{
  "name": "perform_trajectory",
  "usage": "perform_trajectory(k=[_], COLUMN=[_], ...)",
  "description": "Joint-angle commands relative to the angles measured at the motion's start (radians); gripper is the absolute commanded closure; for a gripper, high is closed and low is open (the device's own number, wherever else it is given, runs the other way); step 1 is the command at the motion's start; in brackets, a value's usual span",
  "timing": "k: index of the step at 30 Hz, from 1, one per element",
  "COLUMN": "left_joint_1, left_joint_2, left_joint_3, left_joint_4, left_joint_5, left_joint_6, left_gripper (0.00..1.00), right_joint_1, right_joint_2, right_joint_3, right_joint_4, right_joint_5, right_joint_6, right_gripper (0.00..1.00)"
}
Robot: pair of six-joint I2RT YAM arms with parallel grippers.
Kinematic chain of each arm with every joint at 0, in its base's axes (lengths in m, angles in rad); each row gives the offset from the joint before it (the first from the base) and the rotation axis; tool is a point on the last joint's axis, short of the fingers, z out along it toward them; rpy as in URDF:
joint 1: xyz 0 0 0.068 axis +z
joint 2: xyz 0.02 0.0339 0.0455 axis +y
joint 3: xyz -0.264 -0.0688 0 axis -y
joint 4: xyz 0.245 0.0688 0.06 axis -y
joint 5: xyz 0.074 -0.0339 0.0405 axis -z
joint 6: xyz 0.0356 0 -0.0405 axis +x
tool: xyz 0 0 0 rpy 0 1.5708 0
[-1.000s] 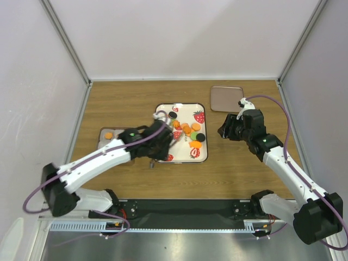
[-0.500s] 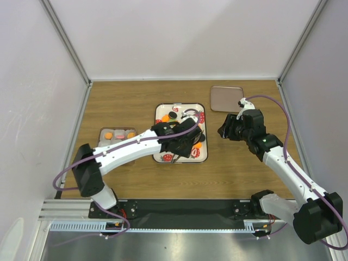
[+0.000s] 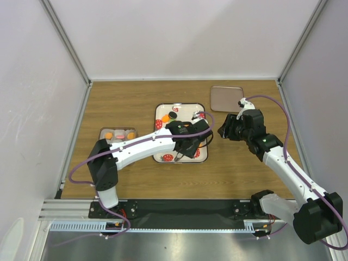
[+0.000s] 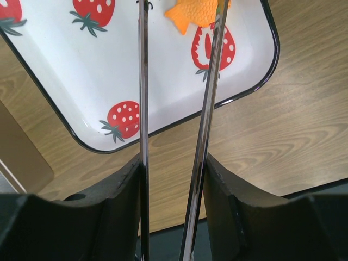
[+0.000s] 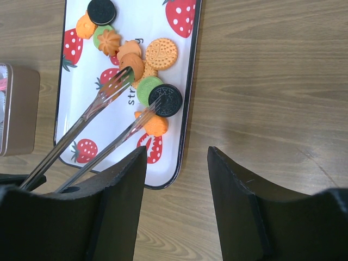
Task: Pack the cookies
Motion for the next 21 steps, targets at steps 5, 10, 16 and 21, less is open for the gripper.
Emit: perform_trajectory(k=[5, 10, 16, 21], left_joint_1=[-0.027, -0.029, -0.032, -0.040], left_joint_2=[0.045, 0.062, 0.071, 0.072], left_joint_3=[0.092, 0.104, 0.113, 0.118], left_joint_4=[-0.045, -0.059, -0.055, -0.048], left_joint_5=[-0.053, -0.065, -0.051, -0.037], left_joint_6=[0.065, 0.080, 0.106, 0.117], left_gripper=[0.51, 0.51, 0.51, 0.51], right_joint_1=[0.004, 0.004, 0.004, 0.004], right_joint_2=[-0.005, -0.005, -0.006, -0.003], right_joint_3=[0.009, 0.008, 0.009, 0.008], right_joint_4=[0.012, 0.012, 0.009, 0.009], right_joint_5=[0.008, 0.010, 0.010, 0.011], right_joint_6=[-0.019, -0.022, -0.022, -0.023], right_gripper=[0.46, 0.46, 0.46, 0.46])
